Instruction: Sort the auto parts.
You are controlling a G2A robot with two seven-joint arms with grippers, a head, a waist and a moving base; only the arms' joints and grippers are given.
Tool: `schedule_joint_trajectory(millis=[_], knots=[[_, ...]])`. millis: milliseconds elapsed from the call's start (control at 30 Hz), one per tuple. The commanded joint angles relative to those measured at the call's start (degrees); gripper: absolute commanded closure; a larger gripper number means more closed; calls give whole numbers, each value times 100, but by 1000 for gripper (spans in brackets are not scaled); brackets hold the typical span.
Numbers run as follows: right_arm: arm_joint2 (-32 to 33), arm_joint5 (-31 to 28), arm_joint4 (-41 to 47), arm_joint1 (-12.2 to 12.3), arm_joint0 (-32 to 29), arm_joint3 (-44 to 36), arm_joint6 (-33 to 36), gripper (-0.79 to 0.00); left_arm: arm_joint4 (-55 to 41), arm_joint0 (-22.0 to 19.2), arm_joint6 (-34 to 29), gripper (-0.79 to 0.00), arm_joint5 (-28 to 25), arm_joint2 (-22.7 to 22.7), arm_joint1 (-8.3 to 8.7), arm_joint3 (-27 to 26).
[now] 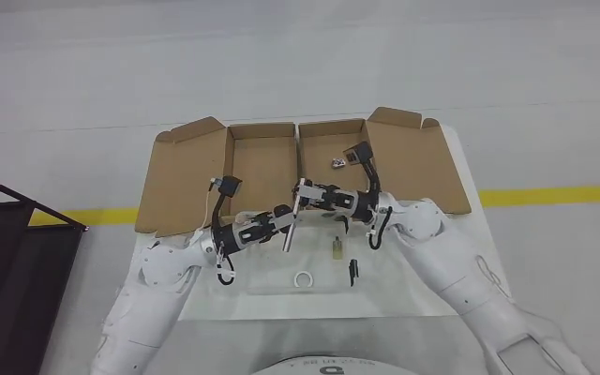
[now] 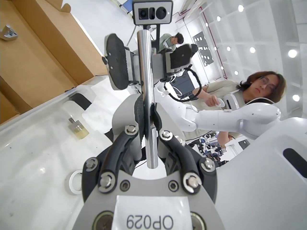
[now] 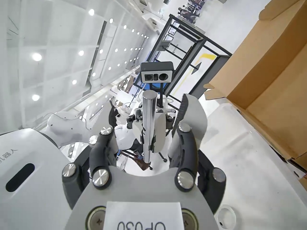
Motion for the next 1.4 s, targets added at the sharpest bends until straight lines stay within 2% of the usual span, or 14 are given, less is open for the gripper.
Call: schedule_joint_trajectory(millis=[0,200,300,400,433,467,833,867,900,933,1200,1367], knots=[[-28,-10,-22,-11,20,33,-30,-342,-11,3,18,0,-16,5,6,0],[-67,-39,-15,-34,50,72,-65,-320,-34,39,21,0,-54,-14,35,-3],[-84,-22,-9,-43,71,72,-57,-283,-20,52,44,0,-67,-17,47,-6],[-109,6,-11,-51,78,70,-44,-169,-29,58,68,0,-87,-13,56,-8],[-117,13,-8,-54,79,66,-33,-102,-30,59,72,0,-92,-11,60,-8],[-126,22,1,-56,77,63,-16,0,-34,60,89,0,-97,-11,63,-7],[-123,98,139,-62,95,62,160,0,48,43,186,0,-134,10,96,-5],[-117,105,140,-62,96,59,163,0,70,39,201,-123,-134,12,99,-12],[-110,109,143,-61,97,61,169,0,85,37,215,-379,-133,15,102,-21],[-97,118,149,-60,98,72,162,0,87,37,250,-785,-121,9,104,-29],[46,197,400,-49,71,201,153,0,37,47,340,-785,-73,-79,136,-76],[373,223,774,0,59,524,237,0,-59,44,450,-785,-71,-221,159,-30]])
